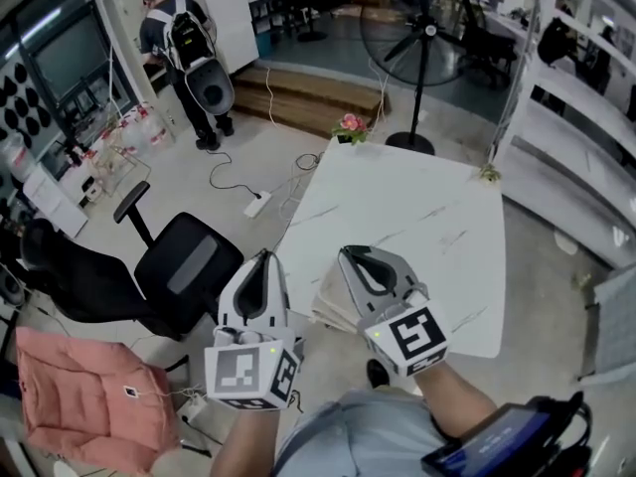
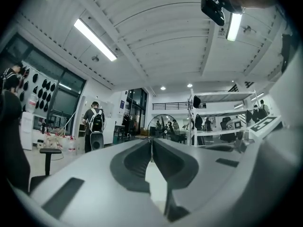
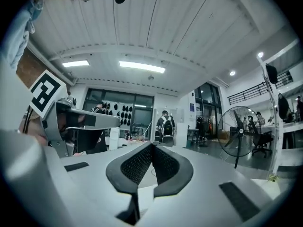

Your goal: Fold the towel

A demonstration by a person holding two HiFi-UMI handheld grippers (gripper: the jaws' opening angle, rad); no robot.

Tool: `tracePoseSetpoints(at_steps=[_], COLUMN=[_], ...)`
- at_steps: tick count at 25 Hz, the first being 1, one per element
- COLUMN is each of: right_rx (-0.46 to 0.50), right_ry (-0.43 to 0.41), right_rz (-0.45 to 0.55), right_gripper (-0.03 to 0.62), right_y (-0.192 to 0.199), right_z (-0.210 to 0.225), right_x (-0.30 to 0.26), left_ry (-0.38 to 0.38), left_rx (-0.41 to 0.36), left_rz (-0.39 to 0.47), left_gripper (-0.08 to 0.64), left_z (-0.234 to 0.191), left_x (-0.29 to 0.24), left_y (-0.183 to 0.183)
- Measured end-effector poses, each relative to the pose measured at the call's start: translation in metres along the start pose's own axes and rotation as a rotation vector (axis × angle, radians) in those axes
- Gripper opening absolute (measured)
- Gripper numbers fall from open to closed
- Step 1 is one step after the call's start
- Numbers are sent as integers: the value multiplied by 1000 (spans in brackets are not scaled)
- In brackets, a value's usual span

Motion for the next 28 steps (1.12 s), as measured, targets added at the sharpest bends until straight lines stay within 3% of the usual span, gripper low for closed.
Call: tracePoseSetpoints(at_steps=[5, 28], right_rx=[41, 41], right_ry=[6, 16], right_rz=[-17, 14], right_gripper=[12, 12], right_y=[2, -2], right_z=[1, 13], right_x=[-3, 9], left_ry=[3, 27], left_rx=[-6, -51], left_rz=[0, -6], left_gripper=[15, 14], left_z=[1, 27], left_x=[-3, -9], left_y=[4, 9])
Point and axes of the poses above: the fingertips, and each gripper's own axes: x backward along the fingers, z to its right, y out of its underside, the point moved 6 cm from there along x, backward along the fingers, and after that the axes turned 15 degrees about -y, right-handed, at the moved point
